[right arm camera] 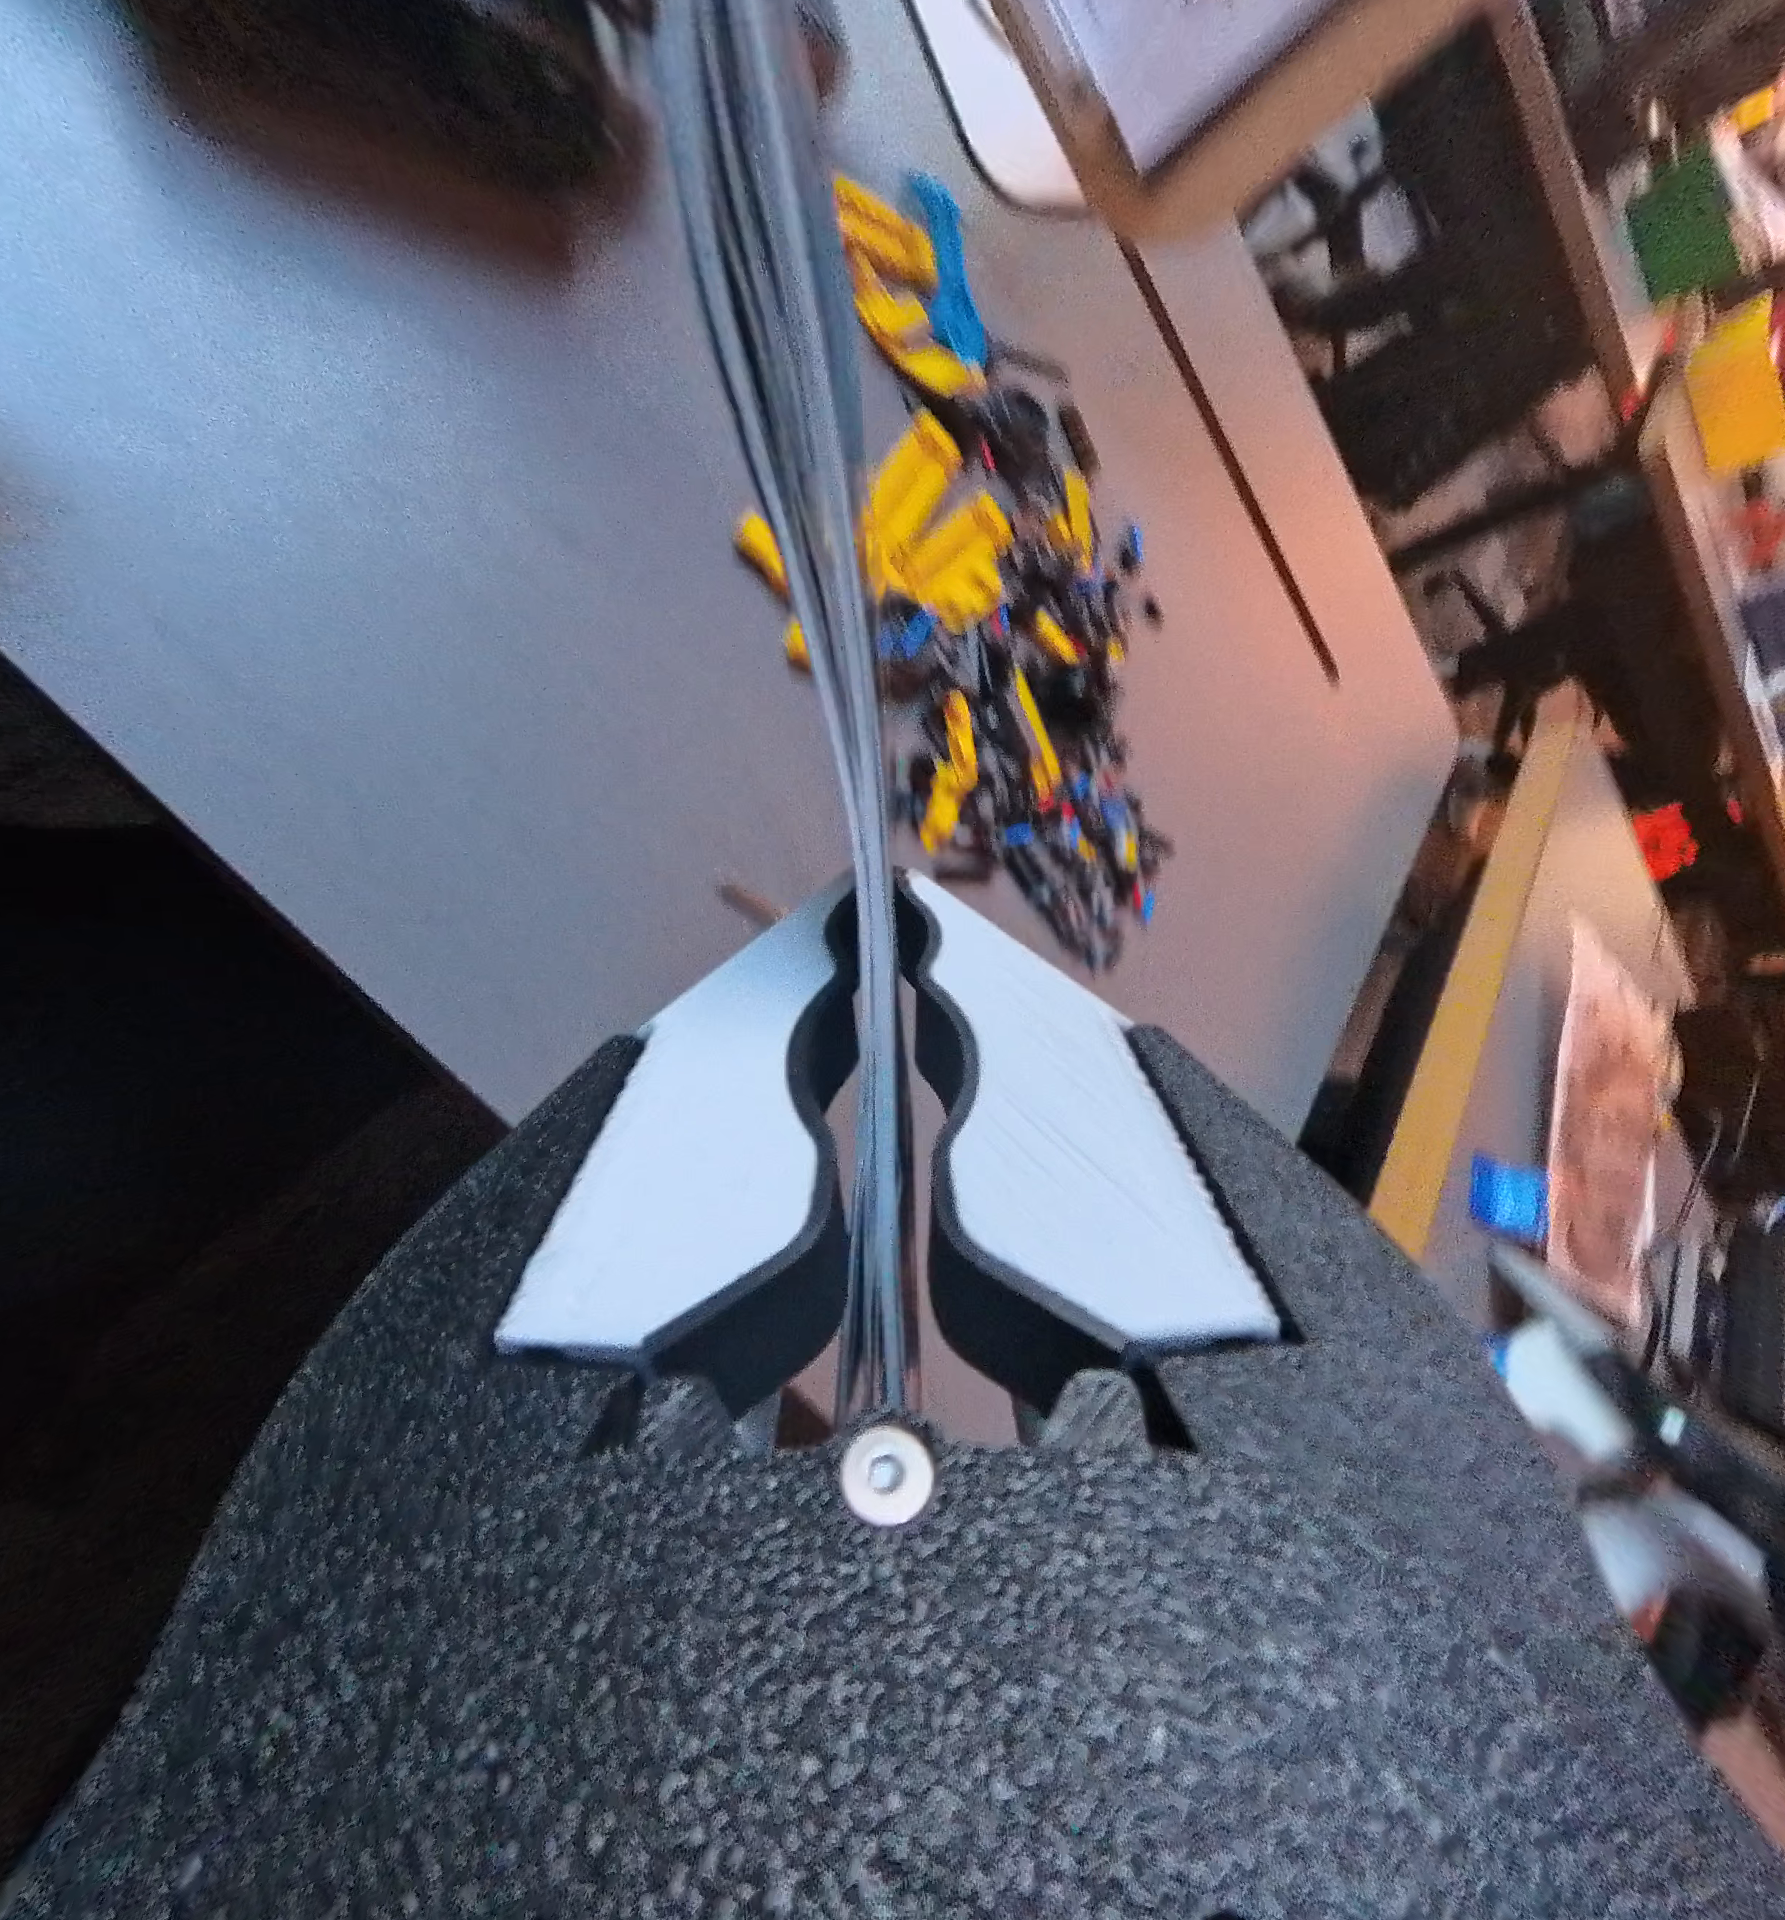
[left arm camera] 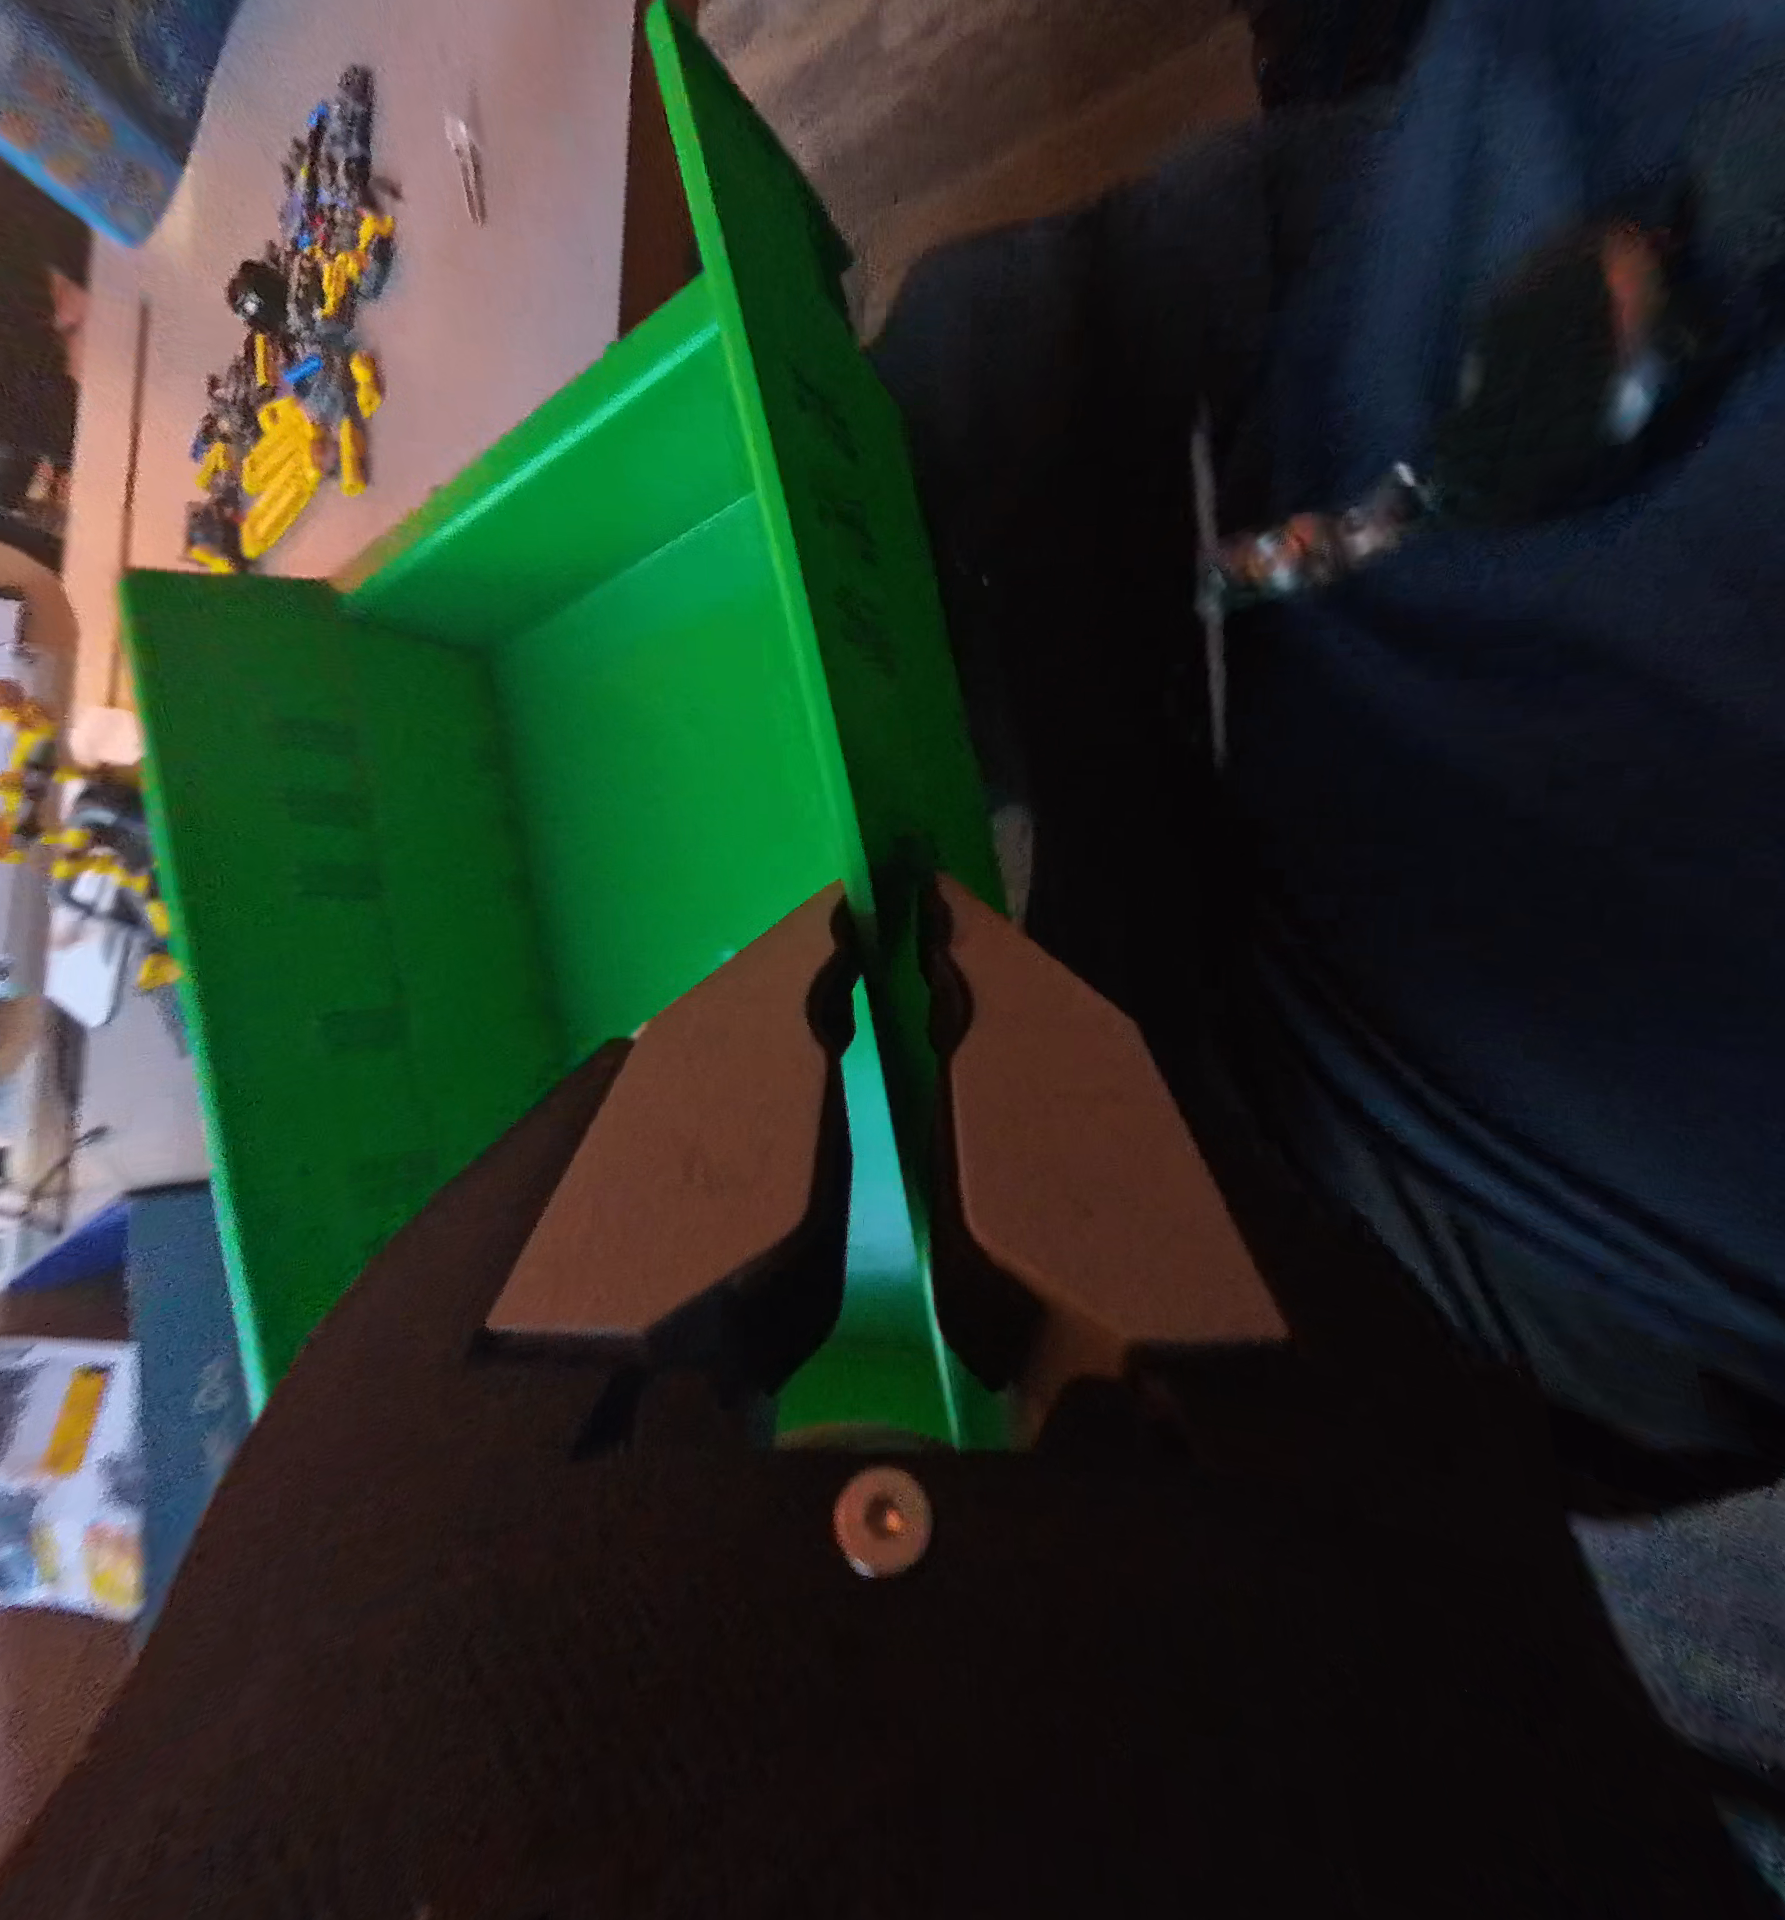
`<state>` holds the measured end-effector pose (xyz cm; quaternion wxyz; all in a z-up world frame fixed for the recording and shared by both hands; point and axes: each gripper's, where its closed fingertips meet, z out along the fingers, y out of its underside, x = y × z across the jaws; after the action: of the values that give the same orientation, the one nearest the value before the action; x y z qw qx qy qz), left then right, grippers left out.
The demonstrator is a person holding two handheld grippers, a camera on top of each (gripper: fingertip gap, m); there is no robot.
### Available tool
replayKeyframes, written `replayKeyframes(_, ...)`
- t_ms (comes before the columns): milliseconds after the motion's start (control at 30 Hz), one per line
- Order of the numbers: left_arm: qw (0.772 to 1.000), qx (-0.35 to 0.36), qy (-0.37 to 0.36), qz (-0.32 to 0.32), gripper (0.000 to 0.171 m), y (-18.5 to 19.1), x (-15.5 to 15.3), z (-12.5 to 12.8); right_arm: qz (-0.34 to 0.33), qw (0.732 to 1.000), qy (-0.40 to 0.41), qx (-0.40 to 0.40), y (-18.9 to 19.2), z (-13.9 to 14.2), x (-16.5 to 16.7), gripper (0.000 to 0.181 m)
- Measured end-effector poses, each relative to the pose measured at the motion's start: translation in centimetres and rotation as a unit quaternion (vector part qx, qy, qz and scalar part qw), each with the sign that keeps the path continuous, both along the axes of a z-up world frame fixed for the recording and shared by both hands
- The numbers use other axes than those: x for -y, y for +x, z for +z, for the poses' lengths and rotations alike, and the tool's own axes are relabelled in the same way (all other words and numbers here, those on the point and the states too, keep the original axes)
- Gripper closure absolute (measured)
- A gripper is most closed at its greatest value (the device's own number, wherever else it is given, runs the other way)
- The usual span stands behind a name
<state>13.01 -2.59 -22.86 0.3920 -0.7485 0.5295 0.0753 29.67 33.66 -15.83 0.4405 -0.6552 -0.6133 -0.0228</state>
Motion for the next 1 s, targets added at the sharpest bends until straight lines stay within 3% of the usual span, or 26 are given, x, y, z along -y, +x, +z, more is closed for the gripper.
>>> replayKeyframes(167, 0.999, -0.011, -0.005, -0.037, 0.167, 6.3, -4.6, 0.5, -0.077, 0.996, -0.031, -0.026, 8.9, -2.4, -1.5, 0.181)
replayKeyframes(333, 0.995, 0.003, -0.036, -0.096, 0.169, 13.3, -5.0, 0.8, -0.084, 0.994, -0.029, -0.066, 13.1, -3.8, -0.4, 0.181)
replayKeyframes(500, 0.994, -0.009, -0.042, -0.102, 0.169, 18.0, -4.8, -2.5, -0.069, 0.993, -0.05, -0.085, 15.5, -5.0, 1.3, 0.181)
replayKeyframes(667, 0.998, -0.002, -0.035, -0.061, 0.171, 21.6, -4.3, -5.8, -0.044, 0.993, -0.061, -0.09, 17.0, -4.8, 2.6, 0.181)
replayKeyframes(800, 0.998, -0.012, -0.054, -0.041, 0.17, 23.1, -3.8, -8.1, -0.023, 0.994, -0.068, -0.087, 17.6, -4.8, 3.3, 0.181)
replayKeyframes(1000, 0.997, -0.002, -0.069, -0.032, 0.168, 24.2, -3.4, -9.6, -0.013, 0.99, -0.097, -0.103, 16.6, -5.2, 2.2, 0.181)
